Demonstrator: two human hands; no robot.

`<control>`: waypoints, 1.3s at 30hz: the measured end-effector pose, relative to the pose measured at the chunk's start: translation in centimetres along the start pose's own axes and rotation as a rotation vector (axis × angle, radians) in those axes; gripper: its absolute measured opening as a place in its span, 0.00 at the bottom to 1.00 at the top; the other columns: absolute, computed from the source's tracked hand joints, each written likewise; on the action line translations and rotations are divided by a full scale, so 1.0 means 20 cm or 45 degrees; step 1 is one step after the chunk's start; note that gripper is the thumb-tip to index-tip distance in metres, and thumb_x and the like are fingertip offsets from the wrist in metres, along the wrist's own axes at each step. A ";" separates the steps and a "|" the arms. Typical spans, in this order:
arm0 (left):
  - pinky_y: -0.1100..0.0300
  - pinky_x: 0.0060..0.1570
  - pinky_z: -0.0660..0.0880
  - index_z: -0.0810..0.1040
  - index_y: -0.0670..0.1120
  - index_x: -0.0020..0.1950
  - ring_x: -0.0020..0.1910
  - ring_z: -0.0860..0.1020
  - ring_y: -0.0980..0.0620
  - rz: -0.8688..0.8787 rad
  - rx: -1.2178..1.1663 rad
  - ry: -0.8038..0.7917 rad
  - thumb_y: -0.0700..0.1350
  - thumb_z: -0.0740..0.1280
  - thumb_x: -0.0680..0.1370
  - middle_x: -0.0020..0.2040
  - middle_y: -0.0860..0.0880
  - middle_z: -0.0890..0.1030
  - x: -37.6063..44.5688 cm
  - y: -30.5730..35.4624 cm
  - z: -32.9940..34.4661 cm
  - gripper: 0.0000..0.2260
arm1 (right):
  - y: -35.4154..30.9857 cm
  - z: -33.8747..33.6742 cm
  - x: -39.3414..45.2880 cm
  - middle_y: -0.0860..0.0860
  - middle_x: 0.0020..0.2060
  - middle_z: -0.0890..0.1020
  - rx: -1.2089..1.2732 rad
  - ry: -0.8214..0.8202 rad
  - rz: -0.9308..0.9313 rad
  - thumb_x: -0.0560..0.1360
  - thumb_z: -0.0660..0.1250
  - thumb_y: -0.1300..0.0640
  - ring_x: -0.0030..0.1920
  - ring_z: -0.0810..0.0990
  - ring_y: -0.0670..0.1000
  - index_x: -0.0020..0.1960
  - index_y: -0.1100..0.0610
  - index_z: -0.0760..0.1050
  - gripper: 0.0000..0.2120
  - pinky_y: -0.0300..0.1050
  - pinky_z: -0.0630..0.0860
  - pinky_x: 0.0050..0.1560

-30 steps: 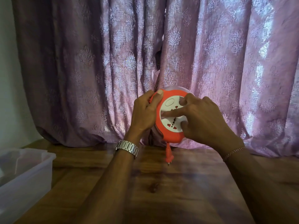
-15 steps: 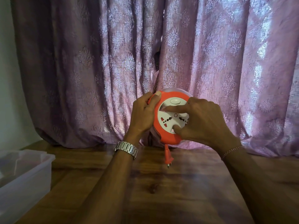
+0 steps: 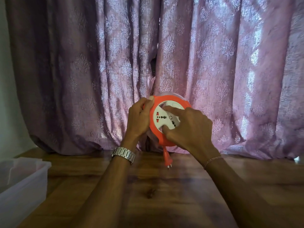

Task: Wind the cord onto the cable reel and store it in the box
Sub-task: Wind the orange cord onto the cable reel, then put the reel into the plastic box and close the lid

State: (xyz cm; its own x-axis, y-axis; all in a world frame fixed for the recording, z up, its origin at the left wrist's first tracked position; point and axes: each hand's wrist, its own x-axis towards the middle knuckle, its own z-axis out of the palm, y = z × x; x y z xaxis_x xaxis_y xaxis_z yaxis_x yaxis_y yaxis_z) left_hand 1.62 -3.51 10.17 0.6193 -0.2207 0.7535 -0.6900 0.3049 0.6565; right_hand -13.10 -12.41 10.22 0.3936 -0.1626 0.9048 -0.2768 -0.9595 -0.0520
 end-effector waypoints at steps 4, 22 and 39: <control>0.48 0.44 0.77 0.81 0.48 0.40 0.41 0.83 0.41 -0.019 -0.027 0.030 0.62 0.64 0.78 0.37 0.46 0.84 0.00 0.03 0.00 0.20 | 0.03 -0.04 0.02 0.53 0.49 0.80 0.091 -0.093 -0.150 0.68 0.65 0.36 0.48 0.77 0.57 0.67 0.35 0.67 0.28 0.48 0.73 0.46; 0.54 0.38 0.75 0.80 0.48 0.41 0.35 0.80 0.53 -0.156 -0.200 0.127 0.54 0.64 0.84 0.36 0.48 0.82 -0.23 0.20 -0.02 0.16 | -0.07 -0.08 -0.24 0.58 0.50 0.85 2.077 -0.218 1.067 0.66 0.77 0.50 0.50 0.84 0.60 0.57 0.57 0.79 0.22 0.65 0.79 0.49; 0.57 0.43 0.63 0.75 0.45 0.44 0.39 0.79 0.51 -0.085 0.901 0.201 0.47 0.59 0.87 0.37 0.49 0.81 -0.61 0.41 -0.64 0.14 | -0.45 -0.17 -0.42 0.59 0.51 0.84 2.335 -0.196 1.082 0.66 0.78 0.58 0.52 0.83 0.60 0.59 0.59 0.78 0.24 0.63 0.79 0.50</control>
State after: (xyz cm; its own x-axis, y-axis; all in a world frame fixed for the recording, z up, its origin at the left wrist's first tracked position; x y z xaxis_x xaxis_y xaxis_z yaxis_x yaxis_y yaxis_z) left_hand -6.81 13.48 5.99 0.6786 -0.0657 0.7316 -0.6927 -0.3885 0.6076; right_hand -16.85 -1.63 4.44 0.7526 -0.5275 0.3941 0.6044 0.3157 -0.7315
